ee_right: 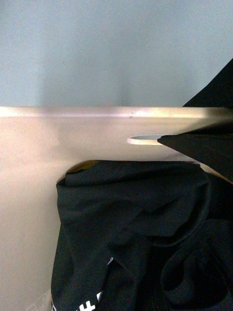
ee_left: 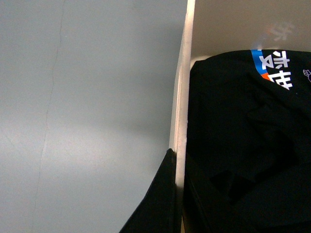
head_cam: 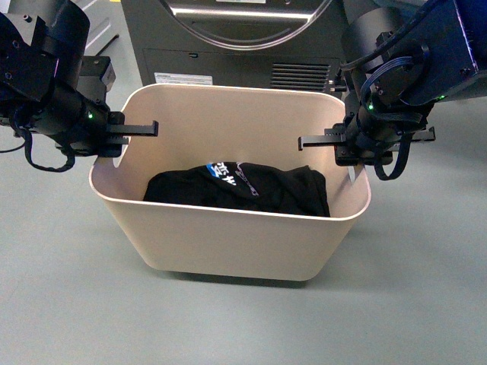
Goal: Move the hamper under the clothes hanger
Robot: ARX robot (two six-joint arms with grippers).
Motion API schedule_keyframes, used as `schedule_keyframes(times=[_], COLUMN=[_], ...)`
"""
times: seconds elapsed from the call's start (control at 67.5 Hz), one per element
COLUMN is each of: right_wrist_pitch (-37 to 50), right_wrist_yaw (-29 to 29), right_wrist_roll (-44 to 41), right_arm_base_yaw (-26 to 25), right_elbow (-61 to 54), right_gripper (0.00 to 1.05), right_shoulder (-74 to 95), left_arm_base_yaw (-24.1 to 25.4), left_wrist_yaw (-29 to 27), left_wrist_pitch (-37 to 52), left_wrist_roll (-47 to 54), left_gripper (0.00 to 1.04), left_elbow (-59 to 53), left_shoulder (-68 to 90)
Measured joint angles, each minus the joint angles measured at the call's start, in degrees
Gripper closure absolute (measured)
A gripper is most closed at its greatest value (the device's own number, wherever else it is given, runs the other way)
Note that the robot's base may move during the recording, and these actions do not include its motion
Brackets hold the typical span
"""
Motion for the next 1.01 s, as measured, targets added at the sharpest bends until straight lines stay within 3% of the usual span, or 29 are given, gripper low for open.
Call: schedule_keyframes(times=[0.622,1.007], right_wrist_pitch=[0.02,0.02], right_wrist_yaw=[-0.90,0.63], right_wrist_roll=[0.00,-0.09], right_arm_base_yaw=[1.99,-0.90], right_elbow=[0.00,-0.04], right_gripper=[1.02,1.02], right_shoulder=[0.00,0.00], left_arm_base_yaw=[1.53,-0.94], left_wrist_yaw=[-1.33,0.59], left_wrist_pitch=[0.00,0.02], left_wrist_roll=[0.09,-0.02], left_gripper=[1.01,1.01], left_elbow=[-0.24,-0.17], left_shoulder=[0.00,0.00])
